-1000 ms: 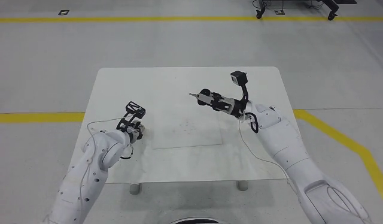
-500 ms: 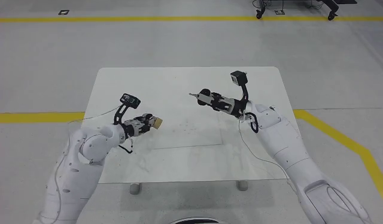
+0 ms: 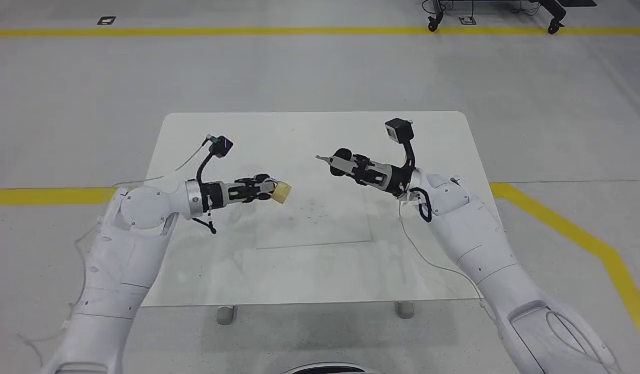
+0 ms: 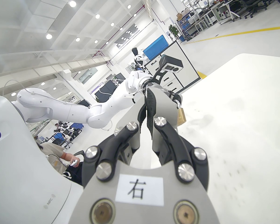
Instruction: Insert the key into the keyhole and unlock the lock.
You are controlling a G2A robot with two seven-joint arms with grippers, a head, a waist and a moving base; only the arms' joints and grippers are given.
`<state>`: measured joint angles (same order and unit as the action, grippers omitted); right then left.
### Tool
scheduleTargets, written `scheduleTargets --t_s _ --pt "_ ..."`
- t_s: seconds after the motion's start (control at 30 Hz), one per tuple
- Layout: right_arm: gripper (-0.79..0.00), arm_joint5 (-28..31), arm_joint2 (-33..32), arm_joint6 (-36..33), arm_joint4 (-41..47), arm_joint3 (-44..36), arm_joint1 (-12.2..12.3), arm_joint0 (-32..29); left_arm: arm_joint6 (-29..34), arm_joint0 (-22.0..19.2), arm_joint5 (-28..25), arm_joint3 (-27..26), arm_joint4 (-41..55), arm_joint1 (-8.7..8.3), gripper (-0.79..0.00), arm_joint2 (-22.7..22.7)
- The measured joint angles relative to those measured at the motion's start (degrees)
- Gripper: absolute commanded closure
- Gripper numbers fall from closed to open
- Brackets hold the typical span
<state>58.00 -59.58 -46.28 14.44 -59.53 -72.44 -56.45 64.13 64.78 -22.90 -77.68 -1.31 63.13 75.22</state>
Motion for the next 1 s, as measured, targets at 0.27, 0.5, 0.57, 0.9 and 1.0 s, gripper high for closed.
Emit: scheduleTargets --t_s 0.27,0.5,0.57,0.9,1.0 --pt "0.0 -0.8 -0.1 1.1 -0.1 -0.4 -0.1 -0.2 1.7 0.9 0.5 0.0 3.8 0.53 0.0 -1.3" --pt "0.0 -5.2 2.9 16.2 -6.0 1.5 -2.5 1.8 14.9 -8.0 9.7 18.8 39.6 3.52 0.0 -6.7" --pt "0.0 -4.9 4.5 18.3 -6.7 2.4 -3.3 2.6 19.0 -10.6 10.7 23.8 46.4 4.68 0.0 -8.7" --pt "0.0 -2.4 8.6 19.7 -5.8 5.5 -5.5 5.6 23.9 -18.1 10.5 37.0 53.2 7.9 0.0 -14.0" --pt "0.0 -1.9 9.4 19.6 -5.7 6.0 -6.0 6.1 23.9 -18.7 10.1 38.2 53.4 8.31 0.0 -15.0"
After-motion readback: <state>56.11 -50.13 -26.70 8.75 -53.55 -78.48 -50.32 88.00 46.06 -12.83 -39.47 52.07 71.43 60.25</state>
